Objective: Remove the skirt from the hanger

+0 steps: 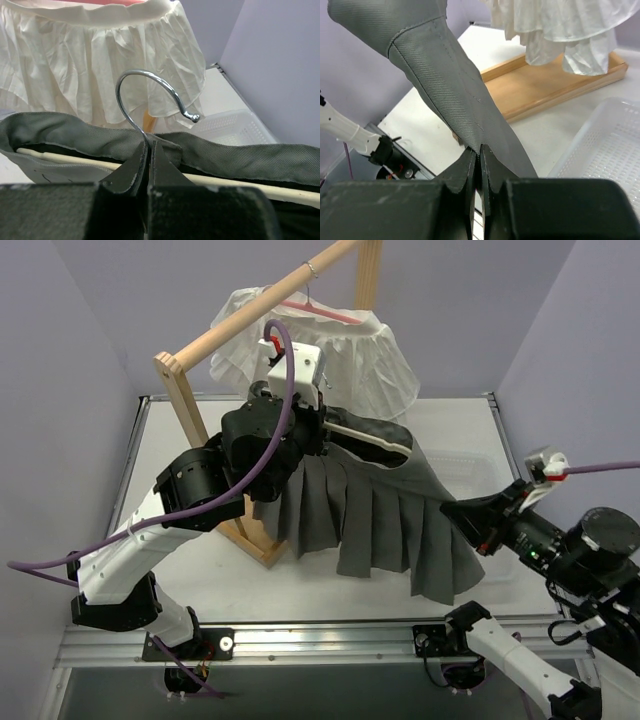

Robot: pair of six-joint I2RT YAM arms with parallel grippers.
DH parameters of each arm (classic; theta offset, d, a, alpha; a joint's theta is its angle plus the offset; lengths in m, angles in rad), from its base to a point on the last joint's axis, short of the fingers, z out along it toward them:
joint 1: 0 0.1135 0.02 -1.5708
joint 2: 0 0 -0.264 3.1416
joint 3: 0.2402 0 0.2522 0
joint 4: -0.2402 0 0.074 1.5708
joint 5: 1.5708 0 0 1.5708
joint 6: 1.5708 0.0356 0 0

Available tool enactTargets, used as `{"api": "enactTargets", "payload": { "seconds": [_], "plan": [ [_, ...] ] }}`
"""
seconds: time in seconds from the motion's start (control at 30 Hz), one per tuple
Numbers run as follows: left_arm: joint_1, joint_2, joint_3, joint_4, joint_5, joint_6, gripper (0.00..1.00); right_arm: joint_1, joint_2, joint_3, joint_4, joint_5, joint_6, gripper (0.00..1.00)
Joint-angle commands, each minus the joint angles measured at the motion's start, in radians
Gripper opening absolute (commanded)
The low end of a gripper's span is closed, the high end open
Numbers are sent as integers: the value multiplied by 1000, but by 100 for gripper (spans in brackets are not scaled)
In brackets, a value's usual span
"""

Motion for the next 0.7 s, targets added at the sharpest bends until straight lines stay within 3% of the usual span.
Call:
{"api": "enactTargets", "payload": {
  "seconds": [0.0,0.67],
  "plan": [
    [17,-51,10,99,-91,88,2,0,-32,66,-59,136,28,0],
    [20,-97,-29,120,-88,76,2,136,-101,46,-103,397,190,0]
  ]
}}
